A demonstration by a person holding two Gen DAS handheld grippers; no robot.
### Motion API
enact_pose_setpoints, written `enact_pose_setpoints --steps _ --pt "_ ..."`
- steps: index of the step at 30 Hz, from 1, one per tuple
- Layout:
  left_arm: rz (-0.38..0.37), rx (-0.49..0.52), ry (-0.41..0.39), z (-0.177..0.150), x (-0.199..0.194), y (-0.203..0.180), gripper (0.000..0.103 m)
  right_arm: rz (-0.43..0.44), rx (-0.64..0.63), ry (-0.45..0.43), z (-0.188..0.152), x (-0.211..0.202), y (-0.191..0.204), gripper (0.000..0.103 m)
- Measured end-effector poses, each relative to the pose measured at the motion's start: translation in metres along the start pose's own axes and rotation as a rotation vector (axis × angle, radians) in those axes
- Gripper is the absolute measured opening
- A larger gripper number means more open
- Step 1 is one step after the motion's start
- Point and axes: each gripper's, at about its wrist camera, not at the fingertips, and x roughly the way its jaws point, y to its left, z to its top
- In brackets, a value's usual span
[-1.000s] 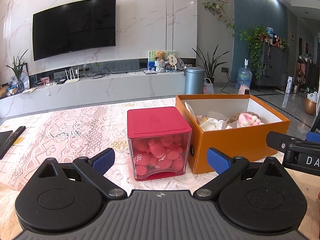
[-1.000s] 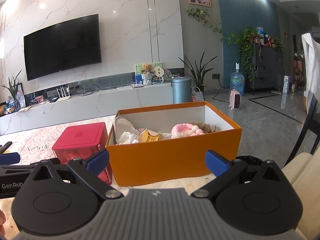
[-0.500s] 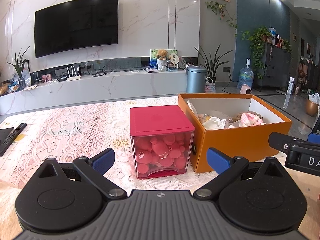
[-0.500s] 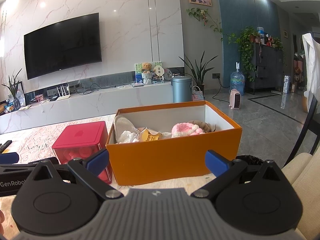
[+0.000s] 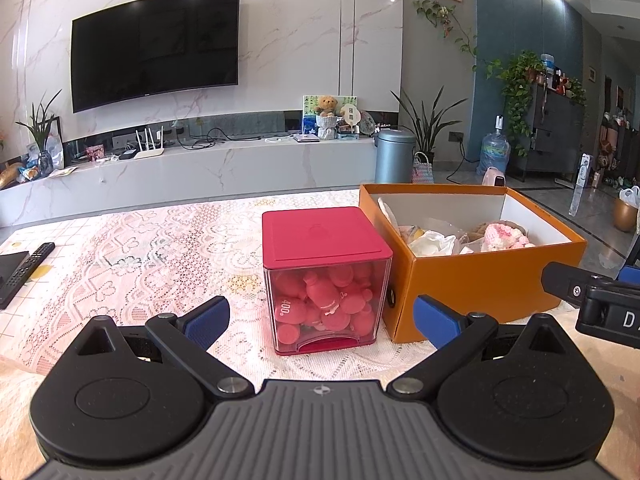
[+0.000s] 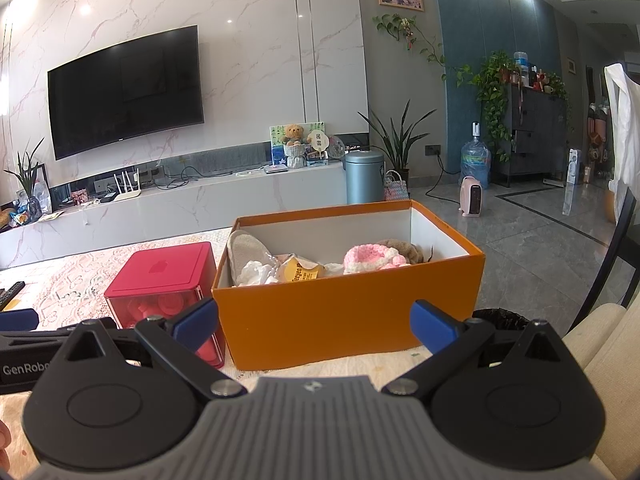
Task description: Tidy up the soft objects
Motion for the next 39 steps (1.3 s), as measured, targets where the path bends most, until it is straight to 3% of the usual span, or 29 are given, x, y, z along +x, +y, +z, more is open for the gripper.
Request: enact_pose_setpoints --steps 39 --pt "0.01 -0.006 -0.004 -0.0011 -0.0011 0.0001 0.103 0.0 0.001 0.001 0.001 -0.0008 0.0005 0.1"
